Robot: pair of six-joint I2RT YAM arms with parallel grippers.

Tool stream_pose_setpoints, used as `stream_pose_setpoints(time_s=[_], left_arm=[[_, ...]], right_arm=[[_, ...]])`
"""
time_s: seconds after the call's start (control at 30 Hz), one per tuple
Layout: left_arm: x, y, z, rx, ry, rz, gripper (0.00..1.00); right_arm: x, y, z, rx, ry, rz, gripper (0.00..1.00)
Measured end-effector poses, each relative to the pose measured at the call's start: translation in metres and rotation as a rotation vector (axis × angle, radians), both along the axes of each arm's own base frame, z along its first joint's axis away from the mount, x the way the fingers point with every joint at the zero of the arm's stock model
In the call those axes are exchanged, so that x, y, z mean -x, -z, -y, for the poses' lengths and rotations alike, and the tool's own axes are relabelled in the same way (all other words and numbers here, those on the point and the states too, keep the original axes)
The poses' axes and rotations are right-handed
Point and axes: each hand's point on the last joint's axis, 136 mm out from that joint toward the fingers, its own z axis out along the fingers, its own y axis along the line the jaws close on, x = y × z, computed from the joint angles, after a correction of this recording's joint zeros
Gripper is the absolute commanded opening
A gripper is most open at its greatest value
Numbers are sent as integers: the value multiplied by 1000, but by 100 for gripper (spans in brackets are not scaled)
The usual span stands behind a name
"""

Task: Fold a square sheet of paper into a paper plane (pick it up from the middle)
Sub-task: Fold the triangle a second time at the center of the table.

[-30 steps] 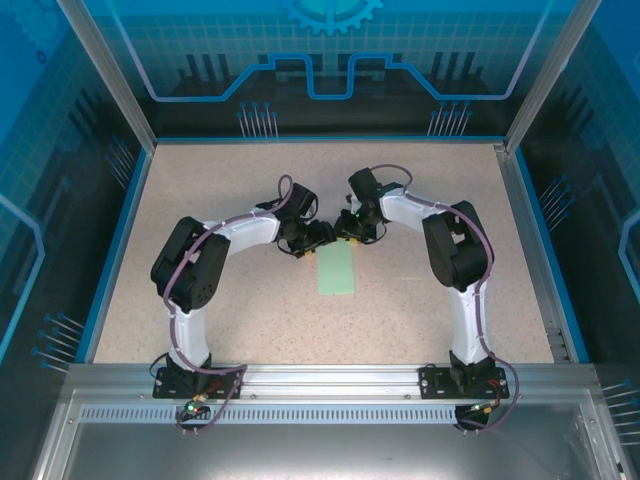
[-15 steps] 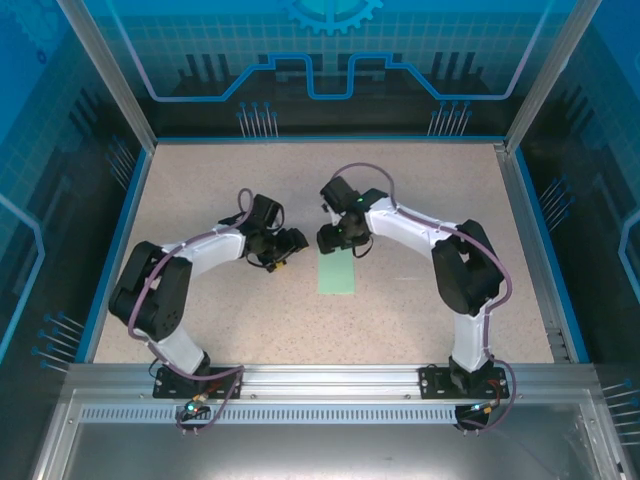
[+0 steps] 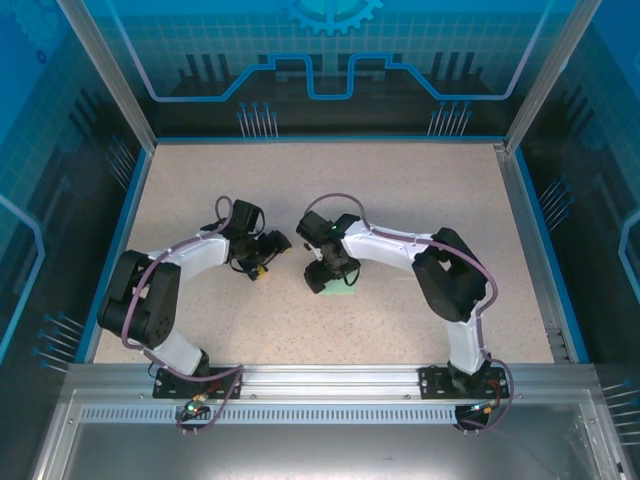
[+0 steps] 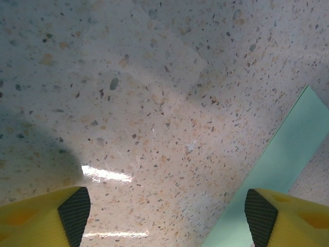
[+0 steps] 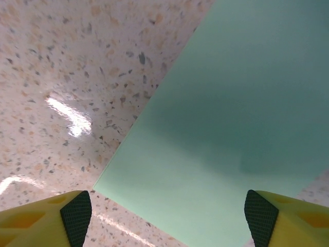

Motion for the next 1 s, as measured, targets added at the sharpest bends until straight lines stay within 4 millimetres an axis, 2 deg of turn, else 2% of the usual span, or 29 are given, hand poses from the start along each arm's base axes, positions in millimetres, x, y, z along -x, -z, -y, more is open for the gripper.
stream_pose_setpoints(time_s=[0.2,0.6,0.83,1.0], left_arm=[[0,0,-1,-7,-3,2,94],[1,-1,-4,-21,-7,2,95],[1,-1,-4,-21,-6,3,95],[0,-4,-3,-17,-5,12,95]], right_arm=[[5,16,1,30,-7,-30,84],[2,17,3,48,8,-28,74],[0,19,6,20,32,-44,72],[-2,17,7,-70,63,-87,73]])
